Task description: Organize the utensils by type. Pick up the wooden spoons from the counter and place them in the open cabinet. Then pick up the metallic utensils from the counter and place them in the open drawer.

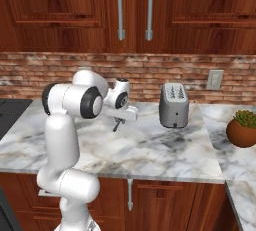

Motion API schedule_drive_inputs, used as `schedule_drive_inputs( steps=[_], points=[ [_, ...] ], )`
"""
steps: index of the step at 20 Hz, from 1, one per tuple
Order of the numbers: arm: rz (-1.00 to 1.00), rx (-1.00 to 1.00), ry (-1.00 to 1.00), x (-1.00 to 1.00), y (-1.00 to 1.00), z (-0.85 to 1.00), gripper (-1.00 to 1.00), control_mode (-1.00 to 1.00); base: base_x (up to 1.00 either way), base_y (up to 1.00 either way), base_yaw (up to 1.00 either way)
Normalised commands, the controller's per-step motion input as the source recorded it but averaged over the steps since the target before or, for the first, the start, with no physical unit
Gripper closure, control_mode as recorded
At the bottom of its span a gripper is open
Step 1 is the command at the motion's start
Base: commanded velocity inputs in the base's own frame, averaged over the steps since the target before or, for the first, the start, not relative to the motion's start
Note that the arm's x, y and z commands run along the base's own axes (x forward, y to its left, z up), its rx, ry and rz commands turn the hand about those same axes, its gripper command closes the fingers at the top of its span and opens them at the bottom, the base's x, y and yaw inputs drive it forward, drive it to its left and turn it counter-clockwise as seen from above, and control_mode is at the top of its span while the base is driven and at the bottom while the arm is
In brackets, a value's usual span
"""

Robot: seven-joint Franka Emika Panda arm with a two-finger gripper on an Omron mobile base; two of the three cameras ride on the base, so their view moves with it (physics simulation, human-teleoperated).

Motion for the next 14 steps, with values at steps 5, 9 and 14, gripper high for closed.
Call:
schedule_drive_inputs(
  steps=[5,9,14],
  points=[
    [-0.02,0.0,-0.21,-0.91,0.0,0.41,1.0,-1.0,0.0,0.0,0.0],
    [-0.06,0.0,-0.27,-1.0,0.0,0.44,1.0,-1.0,0.0,0.0,0.0],
    [-0.07,0.0,-0.2,-1.0,0.04,0.45,1.0,-1.0,0.0,0.0,0.0]
  ],
)
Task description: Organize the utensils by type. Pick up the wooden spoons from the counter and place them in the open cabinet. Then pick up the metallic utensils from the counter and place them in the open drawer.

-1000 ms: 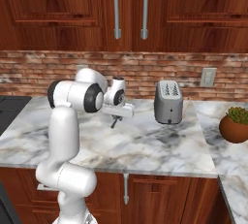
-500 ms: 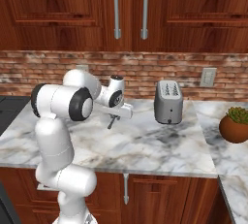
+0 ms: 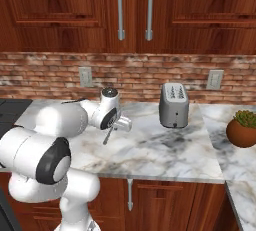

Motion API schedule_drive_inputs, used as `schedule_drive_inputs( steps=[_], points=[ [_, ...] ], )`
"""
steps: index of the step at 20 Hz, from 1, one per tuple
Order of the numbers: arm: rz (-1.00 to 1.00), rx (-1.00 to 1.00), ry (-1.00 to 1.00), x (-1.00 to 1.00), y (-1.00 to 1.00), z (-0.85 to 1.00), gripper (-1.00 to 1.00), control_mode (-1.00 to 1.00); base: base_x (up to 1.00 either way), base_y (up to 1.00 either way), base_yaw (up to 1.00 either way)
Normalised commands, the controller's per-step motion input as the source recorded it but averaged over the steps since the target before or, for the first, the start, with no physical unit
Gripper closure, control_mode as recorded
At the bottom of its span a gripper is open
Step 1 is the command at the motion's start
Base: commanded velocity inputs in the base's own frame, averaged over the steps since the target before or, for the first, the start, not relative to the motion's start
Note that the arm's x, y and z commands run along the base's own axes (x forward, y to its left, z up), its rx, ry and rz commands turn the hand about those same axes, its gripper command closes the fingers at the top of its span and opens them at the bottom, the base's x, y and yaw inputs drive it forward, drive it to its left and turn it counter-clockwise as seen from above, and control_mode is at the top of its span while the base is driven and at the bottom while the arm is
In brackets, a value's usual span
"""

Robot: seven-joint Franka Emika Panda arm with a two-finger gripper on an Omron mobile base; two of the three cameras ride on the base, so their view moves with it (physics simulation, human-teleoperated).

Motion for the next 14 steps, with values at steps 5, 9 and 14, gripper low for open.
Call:
schedule_drive_inputs(
  steps=[5,9,14],
  points=[
    [-0.02,-0.01,-0.02,-0.84,0.12,0.78,1.0,-1.0,0.0,0.0,0.0],
    [-0.02,-0.08,0.03,-0.23,0.31,0.99,1.0,-1.0,0.0,0.0,0.0],
    [0.0,-0.16,0.19,0.0,0.32,0.94,1.0,-1.0,0.0,0.0,0.0]
  ],
)
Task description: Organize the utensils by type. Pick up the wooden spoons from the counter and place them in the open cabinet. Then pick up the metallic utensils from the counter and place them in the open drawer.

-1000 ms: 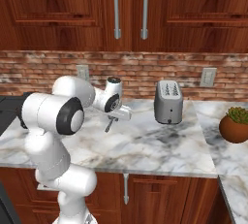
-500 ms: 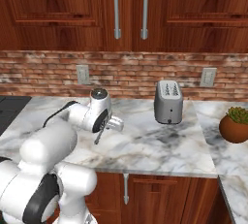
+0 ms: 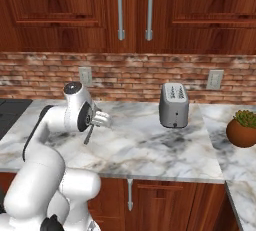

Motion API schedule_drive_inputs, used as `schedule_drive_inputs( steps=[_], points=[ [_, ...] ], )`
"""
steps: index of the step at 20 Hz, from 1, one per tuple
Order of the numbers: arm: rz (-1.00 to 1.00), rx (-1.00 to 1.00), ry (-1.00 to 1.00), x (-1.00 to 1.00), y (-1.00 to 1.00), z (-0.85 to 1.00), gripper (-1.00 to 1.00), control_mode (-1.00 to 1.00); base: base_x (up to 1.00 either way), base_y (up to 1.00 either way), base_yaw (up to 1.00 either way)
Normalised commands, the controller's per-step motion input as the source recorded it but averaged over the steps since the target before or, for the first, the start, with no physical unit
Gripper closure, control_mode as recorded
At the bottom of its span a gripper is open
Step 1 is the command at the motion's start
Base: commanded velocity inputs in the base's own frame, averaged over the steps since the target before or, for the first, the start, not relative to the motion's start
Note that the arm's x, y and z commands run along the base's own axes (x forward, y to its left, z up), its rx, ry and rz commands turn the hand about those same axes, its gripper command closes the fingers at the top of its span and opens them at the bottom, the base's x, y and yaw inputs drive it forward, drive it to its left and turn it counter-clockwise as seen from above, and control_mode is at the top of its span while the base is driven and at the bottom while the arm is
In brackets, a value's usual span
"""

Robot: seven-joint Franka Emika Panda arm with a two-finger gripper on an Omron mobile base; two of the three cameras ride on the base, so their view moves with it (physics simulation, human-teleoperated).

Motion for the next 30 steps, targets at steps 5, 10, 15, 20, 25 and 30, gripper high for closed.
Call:
schedule_drive_inputs(
  steps=[5,10,15,20,25,30],
  points=[
    [0.0,-0.1,0.14,0.0,0.0,0.85,1.0,-1.0,0.0,0.0,0.0],
    [0.0,-0.02,0.01,-0.37,0.0,0.33,1.0,-1.0,0.0,0.0,0.0],
    [0.0,0.02,-0.17,-0.7,-0.2,0.0,1.0,-1.0,0.0,0.0,0.0],
    [0.0,0.05,-0.18,-0.63,-0.24,0.0,1.0,1.0,-0.13,-0.03,0.0],
    [0.0,0.0,0.0,0.0,0.0,0.0,1.0,1.0,-0.32,-0.02,0.03],
    [0.0,0.0,0.0,0.0,0.0,0.0,1.0,1.0,-0.25,0.01,0.27]
  ],
)
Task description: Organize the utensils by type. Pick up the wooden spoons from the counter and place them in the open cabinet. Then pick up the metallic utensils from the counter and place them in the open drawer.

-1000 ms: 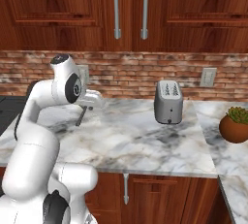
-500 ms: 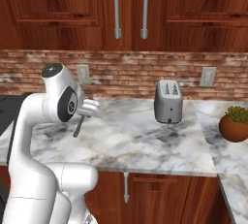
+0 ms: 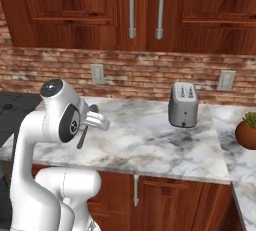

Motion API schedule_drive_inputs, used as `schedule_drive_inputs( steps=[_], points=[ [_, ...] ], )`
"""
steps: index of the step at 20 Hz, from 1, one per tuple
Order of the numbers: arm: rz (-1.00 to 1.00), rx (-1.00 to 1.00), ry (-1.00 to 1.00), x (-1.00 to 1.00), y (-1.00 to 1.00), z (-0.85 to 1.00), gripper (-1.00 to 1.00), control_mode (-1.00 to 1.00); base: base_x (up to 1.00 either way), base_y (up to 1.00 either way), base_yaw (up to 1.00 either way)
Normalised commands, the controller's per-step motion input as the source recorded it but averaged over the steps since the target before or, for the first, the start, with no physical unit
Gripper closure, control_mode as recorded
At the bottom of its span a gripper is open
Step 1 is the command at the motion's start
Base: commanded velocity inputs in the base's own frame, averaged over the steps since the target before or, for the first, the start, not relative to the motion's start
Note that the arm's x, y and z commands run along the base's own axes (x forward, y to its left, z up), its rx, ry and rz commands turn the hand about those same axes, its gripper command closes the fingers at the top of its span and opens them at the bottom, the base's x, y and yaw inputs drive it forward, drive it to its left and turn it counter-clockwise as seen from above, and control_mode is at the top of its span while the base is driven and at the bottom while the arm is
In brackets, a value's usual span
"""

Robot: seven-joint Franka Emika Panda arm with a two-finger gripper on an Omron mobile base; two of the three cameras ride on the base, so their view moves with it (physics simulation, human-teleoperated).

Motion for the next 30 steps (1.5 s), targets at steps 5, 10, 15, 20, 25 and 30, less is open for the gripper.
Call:
schedule_drive_inputs(
  steps=[5,10,15,20,25,30],
  points=[
    [0.0,0.0,0.0,0.0,0.0,0.0,1.0,1.0,-0.47,0.05,0.48],
    [0.0,0.0,0.0,0.0,0.0,0.0,1.0,1.0,-0.6,0.12,0.58],
    [0.0,0.0,0.0,0.0,0.0,0.0,1.0,1.0,-0.31,0.09,0.62],
    [0.0,0.0,0.0,0.0,0.0,0.0,1.0,1.0,-0.01,0.22,0.57],
    [0.0,0.0,0.0,0.0,0.0,0.0,1.0,1.0,0.0,0.35,0.51],
    [0.0,0.0,0.0,0.0,0.0,0.0,1.0,1.0,0.0,0.27,0.55]
  ],
)
